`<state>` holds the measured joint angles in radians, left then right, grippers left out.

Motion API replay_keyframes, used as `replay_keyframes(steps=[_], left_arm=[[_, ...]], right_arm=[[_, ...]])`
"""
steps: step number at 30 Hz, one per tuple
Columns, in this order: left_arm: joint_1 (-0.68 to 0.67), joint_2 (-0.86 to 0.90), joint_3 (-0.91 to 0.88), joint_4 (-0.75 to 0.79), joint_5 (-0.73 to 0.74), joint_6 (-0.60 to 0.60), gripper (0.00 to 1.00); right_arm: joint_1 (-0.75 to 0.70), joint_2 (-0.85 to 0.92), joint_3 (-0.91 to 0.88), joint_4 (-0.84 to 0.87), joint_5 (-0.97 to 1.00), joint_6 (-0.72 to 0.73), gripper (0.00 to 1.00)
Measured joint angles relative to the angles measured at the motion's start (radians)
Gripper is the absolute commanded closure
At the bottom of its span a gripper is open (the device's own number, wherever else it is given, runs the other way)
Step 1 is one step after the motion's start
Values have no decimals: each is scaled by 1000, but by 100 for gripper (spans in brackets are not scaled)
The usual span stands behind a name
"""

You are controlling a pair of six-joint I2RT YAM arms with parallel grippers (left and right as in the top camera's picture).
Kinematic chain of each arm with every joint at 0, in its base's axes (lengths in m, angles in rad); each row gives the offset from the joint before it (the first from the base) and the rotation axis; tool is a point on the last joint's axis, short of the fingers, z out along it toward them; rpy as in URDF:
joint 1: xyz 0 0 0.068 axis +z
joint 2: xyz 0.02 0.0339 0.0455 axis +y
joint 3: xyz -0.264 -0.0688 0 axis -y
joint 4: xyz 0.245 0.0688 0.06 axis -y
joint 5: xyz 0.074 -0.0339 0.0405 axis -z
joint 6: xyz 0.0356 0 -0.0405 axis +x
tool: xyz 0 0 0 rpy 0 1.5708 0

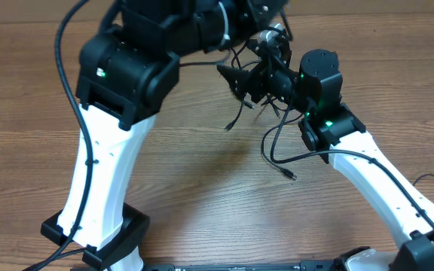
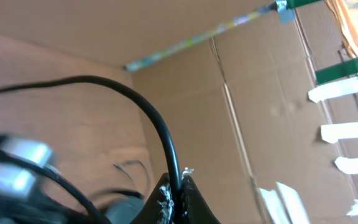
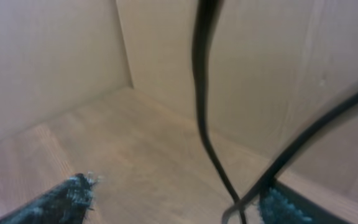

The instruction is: Untangle cables

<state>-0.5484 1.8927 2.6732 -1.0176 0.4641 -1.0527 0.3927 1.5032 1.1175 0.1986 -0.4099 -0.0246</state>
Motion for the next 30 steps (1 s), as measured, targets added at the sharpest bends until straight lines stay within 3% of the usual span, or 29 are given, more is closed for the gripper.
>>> replay_keyframes(steps=[2, 4, 14, 23, 30], left_arm=[[-24, 0, 0, -7, 0, -31, 96], [-41, 0, 0, -9, 0, -43, 96], [-27, 0, 0, -4, -43, -125, 96], [-14, 0, 0, -23, -320, -166, 96], [-13, 0, 0, -110, -472, -219, 96]], right_arm=[[1, 22, 0, 40, 47, 9, 19], [1, 32, 0, 49, 88, 14, 0], [0, 40, 0, -19, 215, 51, 0], [0, 14, -2, -384, 128, 92, 0], [-4, -198, -5, -586, 84, 155, 0]])
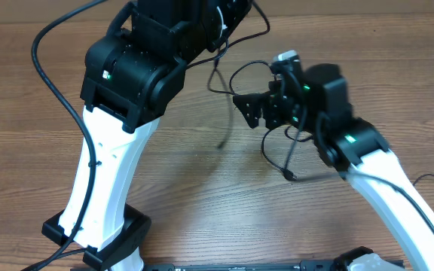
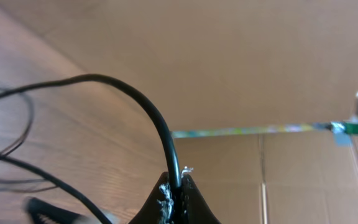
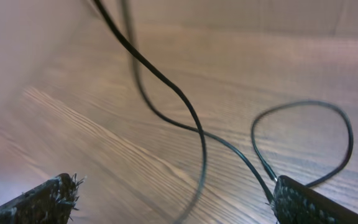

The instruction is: Untangle cables

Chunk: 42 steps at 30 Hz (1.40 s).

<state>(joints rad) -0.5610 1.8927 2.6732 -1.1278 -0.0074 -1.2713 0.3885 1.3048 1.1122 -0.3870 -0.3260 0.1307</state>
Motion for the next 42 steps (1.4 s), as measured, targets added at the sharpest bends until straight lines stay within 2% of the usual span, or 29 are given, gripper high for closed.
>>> replay_keyframes(steps=[4, 12, 20, 28, 34, 37, 38, 39, 40, 41, 42], left_arm=[[0, 0, 0, -55, -32, -73, 96], [0, 0, 0, -55, -50, -178, 96], [-31, 0, 0, -51, -96, -238, 96], [-106, -6, 0, -52, -119, -245, 96], [-159, -14, 0, -54, -126, -244, 96], [-185, -15, 0, -55, -127, -244, 96], [-194, -15, 0, -55, -128, -242, 96], [-200, -15, 0, -55, -129, -240, 96], [-206, -15, 0, -55, -131, -237, 96], [-211, -15, 0, -56, -133, -234, 96], [-212, -15, 0, -58, -137, -227, 96]], right_arm=[[-26, -94, 0, 13, -13, 7, 0], [-25, -93, -78, 189, -67, 11, 0], [4, -33, -280, 640, -82, 150, 0], [-1, 168, -316, 1033, -183, 212, 0], [-1, 264, -316, 1210, -197, 205, 16], [-1, 283, -316, 1254, -156, 202, 30], [-1, 286, -316, 1270, -143, 203, 37], [-1, 287, -316, 1284, -133, 202, 51], [-2, 288, -316, 1299, -127, 203, 76], [-2, 289, -316, 1311, -123, 209, 92], [-2, 289, -316, 1322, -120, 214, 96]])
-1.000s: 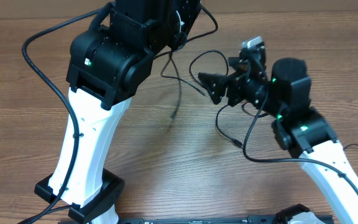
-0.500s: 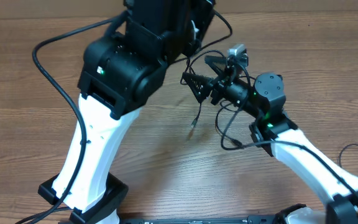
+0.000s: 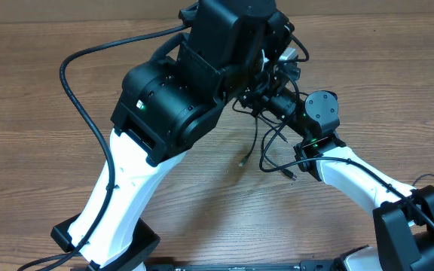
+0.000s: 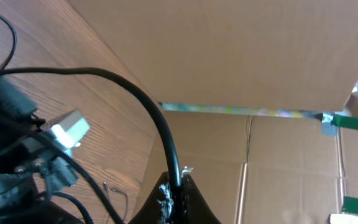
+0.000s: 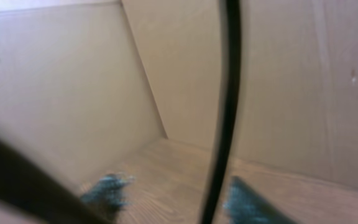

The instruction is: Untangle cables

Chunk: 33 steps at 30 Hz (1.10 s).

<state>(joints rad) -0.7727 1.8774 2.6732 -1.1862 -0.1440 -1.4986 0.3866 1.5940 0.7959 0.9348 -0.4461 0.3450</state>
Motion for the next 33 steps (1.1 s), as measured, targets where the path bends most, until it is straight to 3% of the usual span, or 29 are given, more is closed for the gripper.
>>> replay_keyframes(steps=[6, 14, 15, 18, 22, 24, 29, 33], left_arm=[[14, -2, 4, -146, -106, 14, 96], [119, -3, 5, -409, -230, 35, 92], [130, -3, 4, -445, -235, 40, 89], [155, -3, -3, -498, -247, 66, 64], [179, -1, -32, -499, -259, 127, 18], [180, 8, -45, -499, -261, 143, 0], [180, 43, -58, -500, -261, 161, 0], [180, 62, -63, -500, -261, 168, 1]], right_arm=[[-9, 0, 0, -26, -10, 53, 96], [-146, 0, 0, -8, -208, 138, 96], [-173, -1, 0, 1, -242, 151, 96], [-242, -8, 10, -5, -323, 175, 96], [-332, -14, 89, -76, -389, 190, 96], [-370, -15, 157, -124, -405, 194, 96], [-478, -19, 371, -295, -418, 161, 96], [-611, -35, 533, -586, -360, 47, 96]])
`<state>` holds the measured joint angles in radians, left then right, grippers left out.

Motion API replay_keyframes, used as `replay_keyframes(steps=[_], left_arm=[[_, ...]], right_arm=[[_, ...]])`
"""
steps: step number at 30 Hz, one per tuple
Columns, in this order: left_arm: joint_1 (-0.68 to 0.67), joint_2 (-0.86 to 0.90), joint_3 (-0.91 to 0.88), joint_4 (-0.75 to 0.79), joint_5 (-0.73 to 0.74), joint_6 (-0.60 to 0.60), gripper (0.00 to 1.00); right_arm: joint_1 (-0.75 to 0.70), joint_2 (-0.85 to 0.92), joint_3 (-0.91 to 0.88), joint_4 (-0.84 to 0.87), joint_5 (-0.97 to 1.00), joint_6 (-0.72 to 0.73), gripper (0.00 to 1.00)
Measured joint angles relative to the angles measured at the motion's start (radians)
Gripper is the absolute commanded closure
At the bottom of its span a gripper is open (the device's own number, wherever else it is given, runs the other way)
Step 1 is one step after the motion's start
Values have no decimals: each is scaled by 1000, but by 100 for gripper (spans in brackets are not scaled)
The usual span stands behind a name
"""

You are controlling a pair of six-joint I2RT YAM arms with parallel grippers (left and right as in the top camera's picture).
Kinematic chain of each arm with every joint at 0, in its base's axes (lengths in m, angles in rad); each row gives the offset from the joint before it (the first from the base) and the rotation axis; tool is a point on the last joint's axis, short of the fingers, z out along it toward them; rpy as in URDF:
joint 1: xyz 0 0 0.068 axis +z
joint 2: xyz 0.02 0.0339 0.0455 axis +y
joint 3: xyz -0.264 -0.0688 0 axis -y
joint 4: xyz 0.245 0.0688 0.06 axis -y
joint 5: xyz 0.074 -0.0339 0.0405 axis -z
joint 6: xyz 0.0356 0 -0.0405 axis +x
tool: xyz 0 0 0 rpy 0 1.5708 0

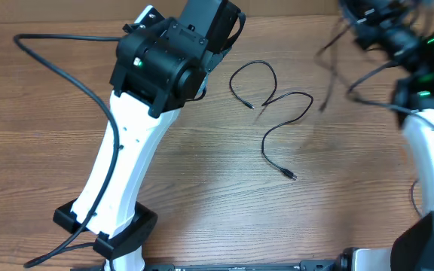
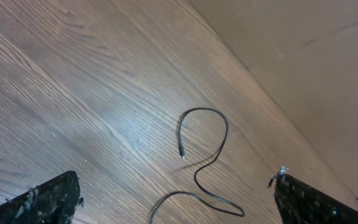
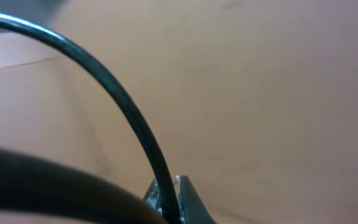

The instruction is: Untangle cables

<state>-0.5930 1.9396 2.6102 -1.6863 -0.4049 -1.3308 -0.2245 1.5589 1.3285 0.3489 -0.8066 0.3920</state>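
A thin black cable (image 1: 277,105) lies alone in an S-curve on the wooden table (image 1: 202,188); the left wrist view also shows this cable (image 2: 204,140) below. My left gripper (image 2: 176,199) is open above it with nothing between its fingers, and sits at the far side in the overhead view (image 1: 221,22). My right gripper (image 3: 169,199) is shut on a second black cable (image 3: 129,118). In the overhead view the right gripper (image 1: 375,22) is raised at the far right, blurred. Strands of the held cable (image 1: 336,64) hang from it.
The left arm's thick black supply cable (image 1: 59,60) loops over the table's left side. Both arm bases stand at the near edge. A cardboard wall (image 2: 303,56) borders the far side of the table.
My left gripper has opened and let go of its cable, which now lies on the table. My right gripper has shut on another cable and is now at the far right, away from the left arm.
At first my left gripper was shut on a cable in a tangle held above the table, with my right gripper open beside it. The arms then stood close together at the centre. Now one cable lies alone on the table and the right holds another apart.
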Motion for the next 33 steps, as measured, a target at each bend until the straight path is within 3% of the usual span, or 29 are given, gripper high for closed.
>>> replay_keyframes(steps=[5, 14, 17, 26, 27, 28, 29, 33], left_arm=[[0, 19, 0, 0, 0, 0, 0], [0, 32, 0, 0, 0, 0, 0], [0, 32, 0, 0, 0, 0, 0], [0, 32, 0, 0, 0, 0, 0], [0, 32, 0, 0, 0, 0, 0], [0, 32, 0, -1, 0, 0, 0], [0, 32, 0, 0, 0, 0, 0], [0, 32, 0, 0, 0, 0, 1]], right_arm=[[-166, -3, 42, -165, 196, -178, 96], [-332, 200, 67, -106, 395, -278, 96], [-331, 316, 127, -149, 462, -220, 96], [-356, 548, 280, -170, 635, 279, 95], [-367, 558, 281, -170, 642, 314, 85], [-378, 565, 281, -171, 645, 344, 57], [-391, 573, 283, -179, 650, 364, 0], [-424, 590, 297, -306, 663, 370, 0]])
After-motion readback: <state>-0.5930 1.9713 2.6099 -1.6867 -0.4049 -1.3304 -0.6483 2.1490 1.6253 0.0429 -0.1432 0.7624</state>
